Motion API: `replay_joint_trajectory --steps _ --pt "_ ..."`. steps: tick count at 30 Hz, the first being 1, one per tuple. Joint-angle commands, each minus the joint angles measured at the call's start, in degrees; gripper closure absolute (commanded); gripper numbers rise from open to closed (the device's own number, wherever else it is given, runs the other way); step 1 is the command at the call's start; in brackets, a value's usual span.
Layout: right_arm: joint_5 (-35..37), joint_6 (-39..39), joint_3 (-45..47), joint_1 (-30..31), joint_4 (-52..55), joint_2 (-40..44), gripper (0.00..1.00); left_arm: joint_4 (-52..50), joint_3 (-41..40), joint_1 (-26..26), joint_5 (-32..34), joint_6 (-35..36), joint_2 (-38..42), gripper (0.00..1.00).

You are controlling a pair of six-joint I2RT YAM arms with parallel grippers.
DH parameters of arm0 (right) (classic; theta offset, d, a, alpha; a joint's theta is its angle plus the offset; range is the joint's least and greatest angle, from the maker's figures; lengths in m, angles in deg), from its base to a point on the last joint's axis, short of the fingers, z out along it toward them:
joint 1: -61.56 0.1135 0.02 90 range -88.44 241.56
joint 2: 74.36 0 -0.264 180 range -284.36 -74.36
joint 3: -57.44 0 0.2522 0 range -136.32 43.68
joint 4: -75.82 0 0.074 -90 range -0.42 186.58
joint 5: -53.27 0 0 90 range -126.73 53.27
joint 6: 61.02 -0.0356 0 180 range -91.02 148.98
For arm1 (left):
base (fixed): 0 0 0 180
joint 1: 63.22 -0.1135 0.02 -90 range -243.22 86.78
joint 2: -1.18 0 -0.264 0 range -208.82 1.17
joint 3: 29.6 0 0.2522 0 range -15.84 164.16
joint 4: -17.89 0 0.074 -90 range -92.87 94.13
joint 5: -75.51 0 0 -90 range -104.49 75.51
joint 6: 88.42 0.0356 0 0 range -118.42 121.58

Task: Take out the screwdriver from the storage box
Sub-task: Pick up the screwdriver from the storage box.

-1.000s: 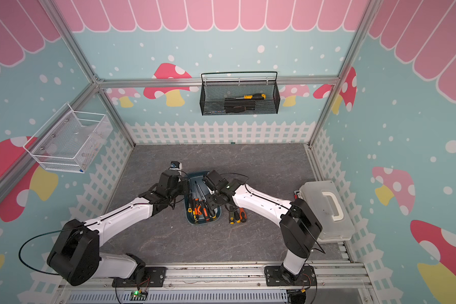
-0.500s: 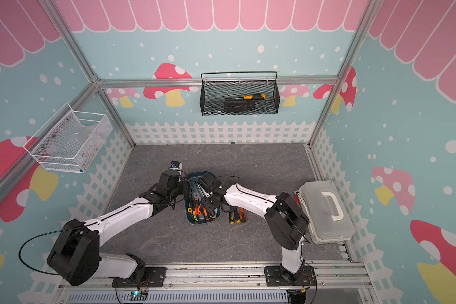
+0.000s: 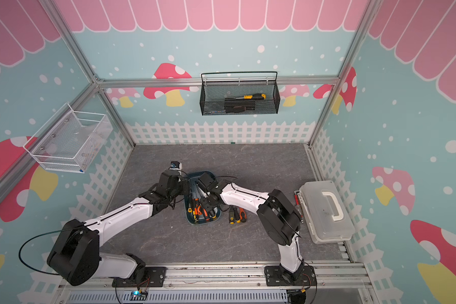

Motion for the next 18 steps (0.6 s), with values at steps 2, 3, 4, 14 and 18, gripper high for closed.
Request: replay_joint_trajectory --steps 2,3,4,14,18 --pt "0.2 -1.5 -0.9 -0.2 -1.0 -2.2 0.68 1.1 1.1 0.2 0.6 0.1 2.3 1.00" --pt "0.0 -1.7 -1.0 -0.2 -1.1 -2.7 0.68 1.1 1.1 0.2 0.6 0.1 2.3 1.00" --pt "0.0 -1.8 -1.1 -0.3 -1.1 -3.0 0.67 1.1 1.1 0.2 0.5 0.1 2.3 1.00" --pt "3.0 -3.8 -0.5 -1.7 -0.5 -3.9 0.67 1.2 0.9 0.2 0.2 0.0 2.7 1.00" --pt "4.9 -4.4 -0.9 -2.0 -0.6 -4.5 0.67 1.2 0.7 0.2 0.2 0.0 3.0 1.00"
